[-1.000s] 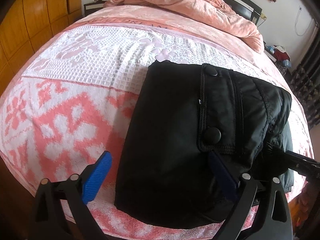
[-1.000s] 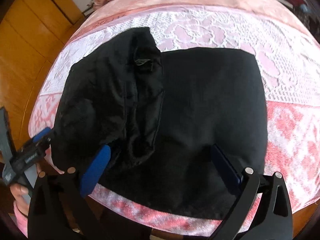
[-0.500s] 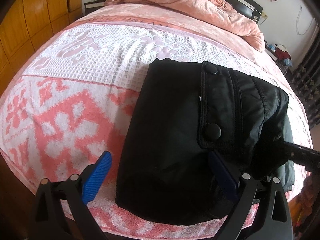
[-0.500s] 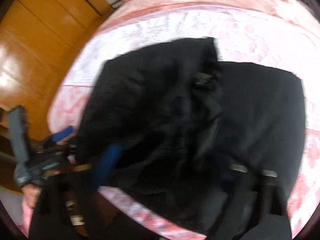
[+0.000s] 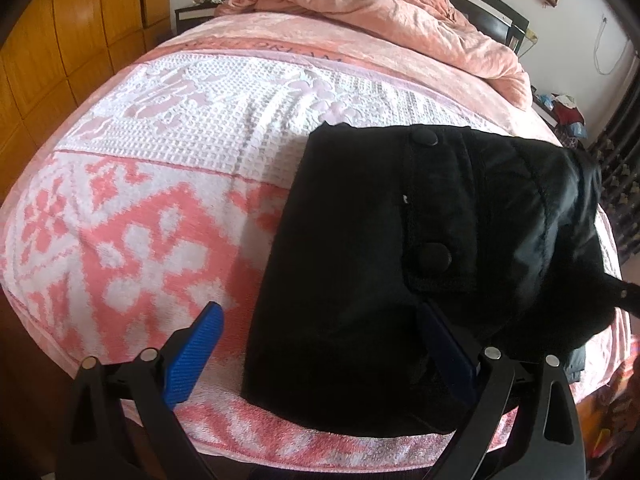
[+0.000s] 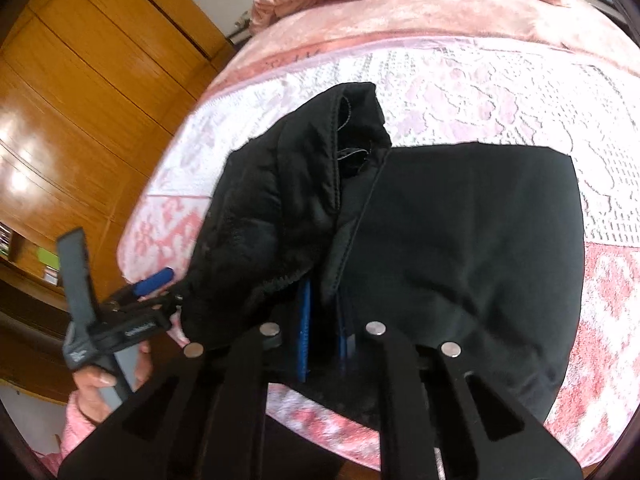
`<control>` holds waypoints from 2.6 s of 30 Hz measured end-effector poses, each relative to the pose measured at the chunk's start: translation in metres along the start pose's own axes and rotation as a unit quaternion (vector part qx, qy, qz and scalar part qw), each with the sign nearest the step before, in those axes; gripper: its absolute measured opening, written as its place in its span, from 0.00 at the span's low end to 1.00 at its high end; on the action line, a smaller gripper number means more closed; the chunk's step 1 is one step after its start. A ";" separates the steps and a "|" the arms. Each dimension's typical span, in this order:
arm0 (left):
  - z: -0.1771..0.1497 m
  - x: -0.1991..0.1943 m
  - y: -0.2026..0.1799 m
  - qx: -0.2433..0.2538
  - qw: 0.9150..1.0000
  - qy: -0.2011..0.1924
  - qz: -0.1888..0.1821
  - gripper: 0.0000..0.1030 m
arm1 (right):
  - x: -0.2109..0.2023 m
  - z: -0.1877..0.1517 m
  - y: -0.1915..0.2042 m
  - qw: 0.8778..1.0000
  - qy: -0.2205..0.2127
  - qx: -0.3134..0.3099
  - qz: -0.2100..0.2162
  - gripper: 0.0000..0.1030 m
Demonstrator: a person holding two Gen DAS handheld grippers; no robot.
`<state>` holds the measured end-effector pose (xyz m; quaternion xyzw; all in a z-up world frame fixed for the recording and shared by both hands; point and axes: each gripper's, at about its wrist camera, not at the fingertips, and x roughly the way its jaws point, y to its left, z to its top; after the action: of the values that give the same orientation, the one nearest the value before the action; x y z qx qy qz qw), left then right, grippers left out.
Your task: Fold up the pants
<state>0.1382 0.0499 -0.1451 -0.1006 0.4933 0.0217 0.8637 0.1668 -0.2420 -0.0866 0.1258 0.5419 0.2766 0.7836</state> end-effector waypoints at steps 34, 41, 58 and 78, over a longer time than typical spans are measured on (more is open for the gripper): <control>-0.002 -0.008 -0.084 0.061 0.997 -0.007 -0.048 0.95 | -0.076 -0.018 -0.091 0.996 -0.036 0.053 -0.067 0.08; -0.003 -0.004 -0.083 0.063 0.997 -0.003 -0.050 0.95 | -0.049 -0.030 -0.114 0.994 0.000 0.074 -0.083 0.15; 0.000 -0.034 -0.106 0.115 0.991 -0.044 -0.048 0.95 | -0.055 0.034 -0.127 0.994 -0.031 0.076 -0.069 0.70; 0.007 -0.064 -0.122 0.129 0.986 -0.088 -0.055 0.96 | -0.015 0.051 -0.152 0.992 -0.012 0.114 -0.058 0.09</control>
<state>0.1281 -0.0637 -0.0679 -0.0133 0.4077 -0.0810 0.9094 0.2546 -0.3689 -0.1312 0.1859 0.5666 0.1652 0.7855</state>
